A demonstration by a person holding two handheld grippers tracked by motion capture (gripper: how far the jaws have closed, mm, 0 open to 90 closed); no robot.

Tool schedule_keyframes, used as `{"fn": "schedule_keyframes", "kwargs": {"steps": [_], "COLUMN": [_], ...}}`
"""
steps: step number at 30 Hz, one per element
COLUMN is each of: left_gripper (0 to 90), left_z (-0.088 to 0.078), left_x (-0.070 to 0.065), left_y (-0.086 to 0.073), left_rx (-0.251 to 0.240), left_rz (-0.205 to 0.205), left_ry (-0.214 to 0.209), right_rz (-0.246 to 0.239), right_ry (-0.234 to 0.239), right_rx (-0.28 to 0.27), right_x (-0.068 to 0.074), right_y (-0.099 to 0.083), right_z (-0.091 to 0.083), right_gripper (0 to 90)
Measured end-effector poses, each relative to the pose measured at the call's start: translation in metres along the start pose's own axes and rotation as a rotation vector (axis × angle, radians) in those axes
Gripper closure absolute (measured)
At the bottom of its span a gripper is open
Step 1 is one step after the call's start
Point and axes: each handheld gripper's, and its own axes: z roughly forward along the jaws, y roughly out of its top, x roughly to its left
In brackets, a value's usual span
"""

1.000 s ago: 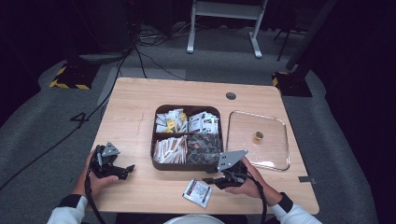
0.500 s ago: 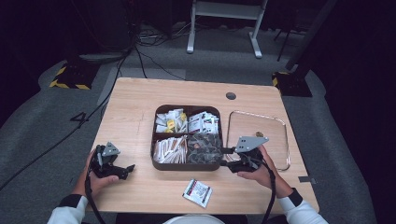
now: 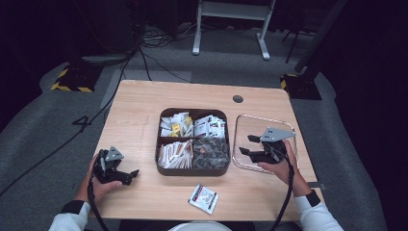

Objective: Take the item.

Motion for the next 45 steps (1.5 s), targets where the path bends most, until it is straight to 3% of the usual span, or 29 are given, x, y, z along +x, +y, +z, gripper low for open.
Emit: {"fn": "schedule_keyframes", "kwargs": {"steps": [10, 20, 33, 39, 45], "left_gripper": [0.2, 0.2, 0.2, 0.2, 0.2], "left_z": [0.0, 0.0, 0.0, 0.0, 0.0], "left_x": [0.0, 0.0, 0.0, 0.0, 0.0], "left_y": [0.0, 0.0, 0.0, 0.0, 0.0], "left_rx": [0.0, 0.0, 0.0, 0.0, 0.0], "left_rz": [0.0, 0.0, 0.0, 0.0, 0.0], "left_ry": [0.0, 0.0, -0.001, 0.0, 0.0], "right_rz": [0.059, 0.177, 0.288, 0.292, 0.269], "right_ry": [-0.125, -0.229, -0.222, -0.217, -0.201], "right_rx": [0.049, 0.128, 0.173, 0.186, 0.186], "right_x": [-0.032, -0.072, -0.096, -0.102, -0.106], "right_y": [-0.015, -0.047, -0.076, -0.082, -0.083], "right_z": [0.004, 0.01, 0.021, 0.025, 0.031], "right_gripper": [33.5, 30.9, 37.7, 47.2, 47.4]}}
